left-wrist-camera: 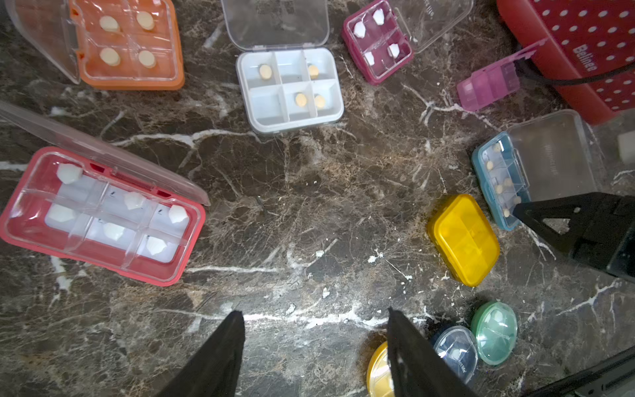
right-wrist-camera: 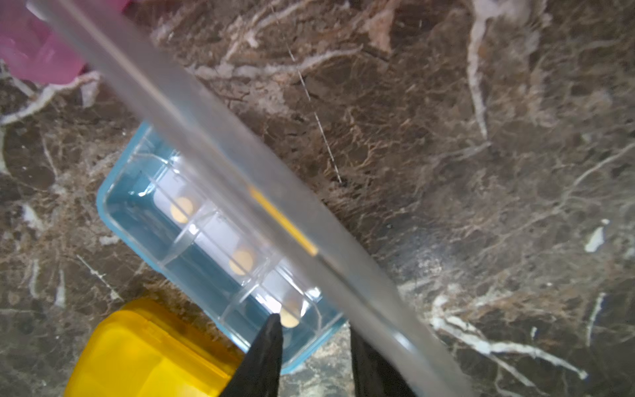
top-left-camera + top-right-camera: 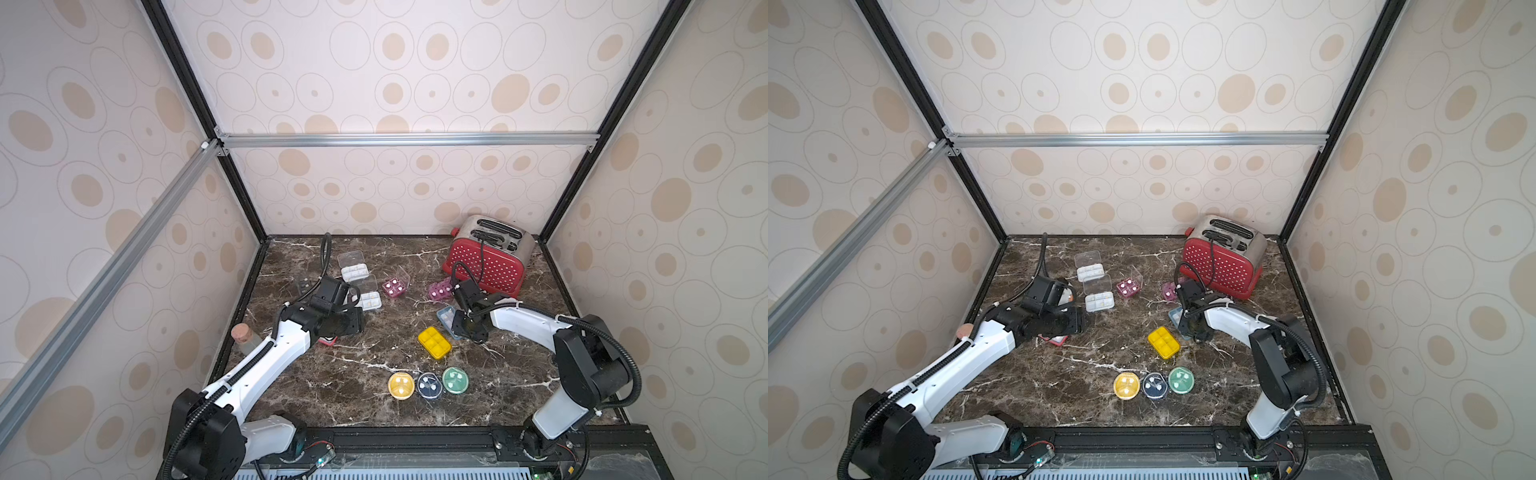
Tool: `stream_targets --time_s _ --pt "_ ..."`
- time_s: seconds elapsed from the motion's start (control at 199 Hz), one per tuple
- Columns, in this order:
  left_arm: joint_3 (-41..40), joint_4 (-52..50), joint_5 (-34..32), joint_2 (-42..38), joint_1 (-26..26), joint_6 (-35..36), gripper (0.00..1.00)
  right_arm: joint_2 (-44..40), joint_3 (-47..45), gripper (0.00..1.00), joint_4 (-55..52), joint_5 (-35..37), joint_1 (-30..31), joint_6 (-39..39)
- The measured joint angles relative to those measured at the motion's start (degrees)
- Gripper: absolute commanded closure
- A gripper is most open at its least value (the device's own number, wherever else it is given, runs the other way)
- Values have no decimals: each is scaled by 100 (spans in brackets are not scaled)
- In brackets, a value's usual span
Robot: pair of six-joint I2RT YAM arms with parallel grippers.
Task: Close pillboxes
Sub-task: Move the pillbox to the center of the board.
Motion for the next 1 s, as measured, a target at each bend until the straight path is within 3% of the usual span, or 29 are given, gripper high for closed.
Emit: stream_targets --time_s 0.562,1.004 --pt "13 -140 -116 -7 2 2 34 337 319 78 -68 133 9 -151" --pt "155 -186 -107 44 0 0 34 968 1241 78 -752 94 315 -975"
